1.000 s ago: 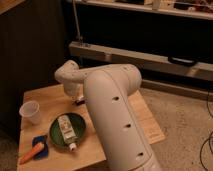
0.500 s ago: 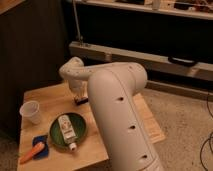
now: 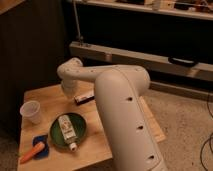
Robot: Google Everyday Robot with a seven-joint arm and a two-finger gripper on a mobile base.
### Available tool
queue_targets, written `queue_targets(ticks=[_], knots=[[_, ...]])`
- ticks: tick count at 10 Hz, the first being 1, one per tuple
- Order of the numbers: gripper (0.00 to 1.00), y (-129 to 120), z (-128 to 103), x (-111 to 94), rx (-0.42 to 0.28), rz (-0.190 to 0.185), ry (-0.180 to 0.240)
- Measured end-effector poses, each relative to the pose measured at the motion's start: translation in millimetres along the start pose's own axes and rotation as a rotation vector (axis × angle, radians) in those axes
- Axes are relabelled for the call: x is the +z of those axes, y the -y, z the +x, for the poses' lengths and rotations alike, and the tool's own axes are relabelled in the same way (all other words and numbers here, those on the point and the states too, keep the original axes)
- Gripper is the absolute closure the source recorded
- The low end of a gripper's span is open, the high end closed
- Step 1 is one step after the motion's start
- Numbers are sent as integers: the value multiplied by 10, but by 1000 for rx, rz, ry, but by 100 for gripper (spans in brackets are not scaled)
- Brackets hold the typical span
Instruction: Push the eraser across the table
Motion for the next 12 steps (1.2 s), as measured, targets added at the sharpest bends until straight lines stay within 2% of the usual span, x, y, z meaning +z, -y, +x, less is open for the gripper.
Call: queue_targets(ticks=[2,5,7,12], knots=[[100,17,51,151,7,-17,-10],[100,16,67,256,10,-35,-14],[100,76,68,263,13,-28,-19],[100,404,151,220,33,16,-41]])
